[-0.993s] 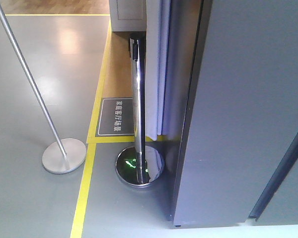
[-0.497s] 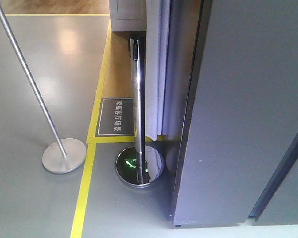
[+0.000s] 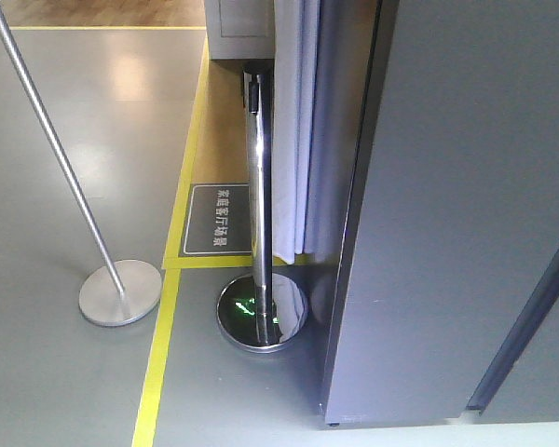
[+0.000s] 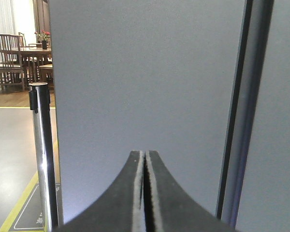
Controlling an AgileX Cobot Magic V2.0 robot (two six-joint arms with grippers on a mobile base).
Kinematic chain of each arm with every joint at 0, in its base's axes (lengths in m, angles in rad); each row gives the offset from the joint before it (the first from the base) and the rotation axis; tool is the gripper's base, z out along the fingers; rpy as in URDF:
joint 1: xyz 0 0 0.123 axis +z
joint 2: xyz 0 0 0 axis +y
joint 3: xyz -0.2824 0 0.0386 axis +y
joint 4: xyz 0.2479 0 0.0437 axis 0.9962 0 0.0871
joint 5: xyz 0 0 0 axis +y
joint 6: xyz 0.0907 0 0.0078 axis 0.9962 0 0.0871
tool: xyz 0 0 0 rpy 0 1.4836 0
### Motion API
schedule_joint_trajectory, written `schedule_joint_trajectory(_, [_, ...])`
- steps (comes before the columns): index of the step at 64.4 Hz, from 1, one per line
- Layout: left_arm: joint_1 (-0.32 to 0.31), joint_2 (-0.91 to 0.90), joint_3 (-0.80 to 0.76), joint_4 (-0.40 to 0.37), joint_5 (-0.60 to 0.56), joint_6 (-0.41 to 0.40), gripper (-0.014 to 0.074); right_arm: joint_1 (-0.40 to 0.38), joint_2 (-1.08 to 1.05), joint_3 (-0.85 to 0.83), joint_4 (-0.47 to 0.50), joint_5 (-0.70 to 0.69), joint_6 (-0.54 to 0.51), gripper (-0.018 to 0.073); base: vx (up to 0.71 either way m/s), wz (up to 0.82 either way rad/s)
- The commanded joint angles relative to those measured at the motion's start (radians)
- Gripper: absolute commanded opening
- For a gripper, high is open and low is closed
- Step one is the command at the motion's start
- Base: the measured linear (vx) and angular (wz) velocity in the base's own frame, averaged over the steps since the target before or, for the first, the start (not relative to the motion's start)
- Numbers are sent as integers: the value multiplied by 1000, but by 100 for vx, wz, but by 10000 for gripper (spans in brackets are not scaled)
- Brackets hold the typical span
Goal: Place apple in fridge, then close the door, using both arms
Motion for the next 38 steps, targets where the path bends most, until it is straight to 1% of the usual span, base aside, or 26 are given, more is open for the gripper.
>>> schedule_joint_trajectory(1, [2,-16,-18,-2,-80,-2,-6,-2,-10,3,-10,-70,-2,-3,0,0])
schedule_joint_trajectory(38, [2,-16,-18,-2,-80,-2,-6,-2,-10,3,-10,-70,-2,-3,0,0])
